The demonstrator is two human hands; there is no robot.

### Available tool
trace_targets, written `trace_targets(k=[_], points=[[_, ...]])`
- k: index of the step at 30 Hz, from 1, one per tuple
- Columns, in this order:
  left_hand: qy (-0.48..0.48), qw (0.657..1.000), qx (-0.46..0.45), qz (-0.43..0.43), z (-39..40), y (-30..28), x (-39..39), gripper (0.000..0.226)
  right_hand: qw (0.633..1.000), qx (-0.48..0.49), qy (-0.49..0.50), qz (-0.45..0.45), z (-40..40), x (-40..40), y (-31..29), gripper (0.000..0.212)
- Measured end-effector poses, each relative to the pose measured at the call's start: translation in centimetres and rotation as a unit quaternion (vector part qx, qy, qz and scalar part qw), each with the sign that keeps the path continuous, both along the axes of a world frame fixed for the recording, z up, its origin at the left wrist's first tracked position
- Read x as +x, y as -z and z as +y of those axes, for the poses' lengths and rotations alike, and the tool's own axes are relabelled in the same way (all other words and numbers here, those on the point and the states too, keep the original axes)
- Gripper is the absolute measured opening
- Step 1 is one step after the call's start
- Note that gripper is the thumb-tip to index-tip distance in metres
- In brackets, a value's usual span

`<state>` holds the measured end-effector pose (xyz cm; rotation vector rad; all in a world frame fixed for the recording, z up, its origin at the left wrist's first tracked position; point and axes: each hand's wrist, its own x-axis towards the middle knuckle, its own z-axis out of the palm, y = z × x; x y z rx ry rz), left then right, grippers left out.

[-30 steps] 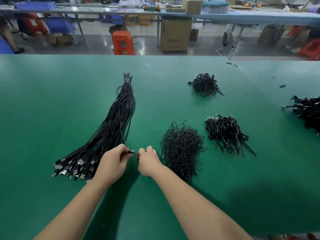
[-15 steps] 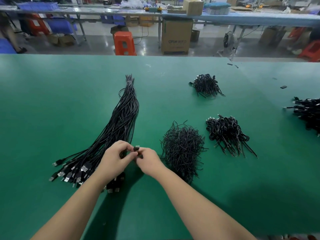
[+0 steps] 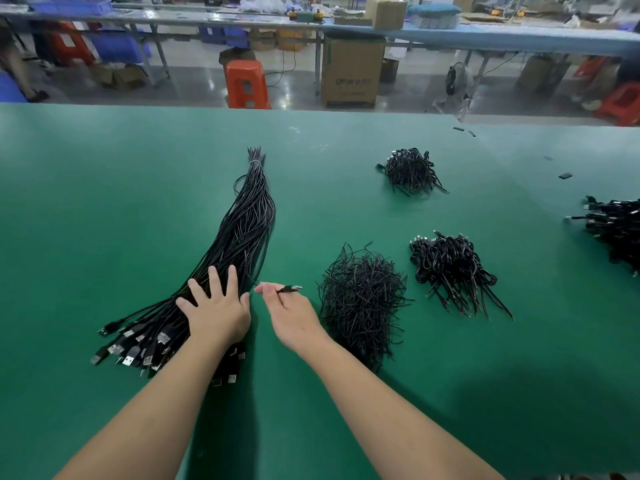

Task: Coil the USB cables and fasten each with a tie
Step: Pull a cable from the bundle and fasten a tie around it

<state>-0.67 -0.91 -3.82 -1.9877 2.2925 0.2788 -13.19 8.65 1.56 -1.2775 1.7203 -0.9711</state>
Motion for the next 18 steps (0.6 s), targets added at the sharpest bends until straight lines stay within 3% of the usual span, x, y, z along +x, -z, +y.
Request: trace_targets(k=[9, 13, 15, 18], points=[[0.007, 1.0, -0.014, -0.015, -2.9, 0.1, -1.2, 0.068, 0.99, -0.085, -0.056, 0.099, 0.0, 1.2, -0.6, 0.047], [0.011, 0.999, -0.024, -0.021, -3.4, -0.1, -1.5, 0.065, 0.978, -0.149, -0.051, 0.14, 1.3, 0.8, -3.1, 0.064], [0.008, 0.999, -0.025, -0.027, -3.3, -0.4, -1.5, 0.064, 0.98, -0.159, -0.046, 0.109, 2.1, 0.9, -4.9, 0.068], [0.008, 1.0, -0.015, -0.013, -3.1, -0.7, -1.6, 0.07, 0.986, -0.153, -0.011, -0.059, 3.1, 1.0, -7.9, 0.066]])
